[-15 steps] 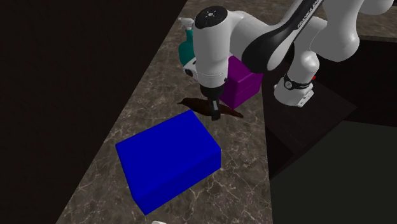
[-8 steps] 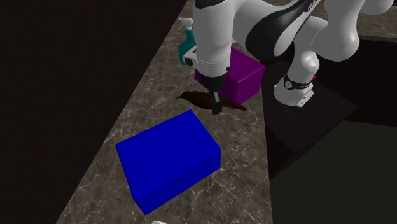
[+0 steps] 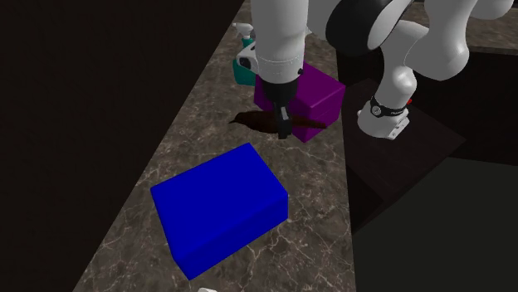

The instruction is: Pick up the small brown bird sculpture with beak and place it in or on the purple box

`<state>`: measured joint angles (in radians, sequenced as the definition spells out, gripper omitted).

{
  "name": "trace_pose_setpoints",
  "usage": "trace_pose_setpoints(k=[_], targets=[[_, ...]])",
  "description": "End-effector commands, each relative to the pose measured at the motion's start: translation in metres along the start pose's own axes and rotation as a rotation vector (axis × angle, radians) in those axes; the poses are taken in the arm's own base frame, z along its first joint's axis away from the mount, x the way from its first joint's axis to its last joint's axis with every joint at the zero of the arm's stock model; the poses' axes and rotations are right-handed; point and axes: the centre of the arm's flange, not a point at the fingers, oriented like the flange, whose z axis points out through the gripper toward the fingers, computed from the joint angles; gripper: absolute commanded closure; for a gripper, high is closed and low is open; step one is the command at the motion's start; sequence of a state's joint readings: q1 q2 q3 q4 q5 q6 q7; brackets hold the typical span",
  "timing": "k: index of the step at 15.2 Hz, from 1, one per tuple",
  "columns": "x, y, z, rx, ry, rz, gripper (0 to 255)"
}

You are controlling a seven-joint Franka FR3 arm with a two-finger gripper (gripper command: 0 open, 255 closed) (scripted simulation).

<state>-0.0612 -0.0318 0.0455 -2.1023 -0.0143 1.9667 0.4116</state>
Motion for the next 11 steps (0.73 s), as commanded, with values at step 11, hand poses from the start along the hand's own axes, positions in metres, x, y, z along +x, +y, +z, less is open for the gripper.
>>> trace_pose_setpoints(k=[11], targets=[[-0.006,0.005,-0.064,0.0,0.0,0.0,255]])
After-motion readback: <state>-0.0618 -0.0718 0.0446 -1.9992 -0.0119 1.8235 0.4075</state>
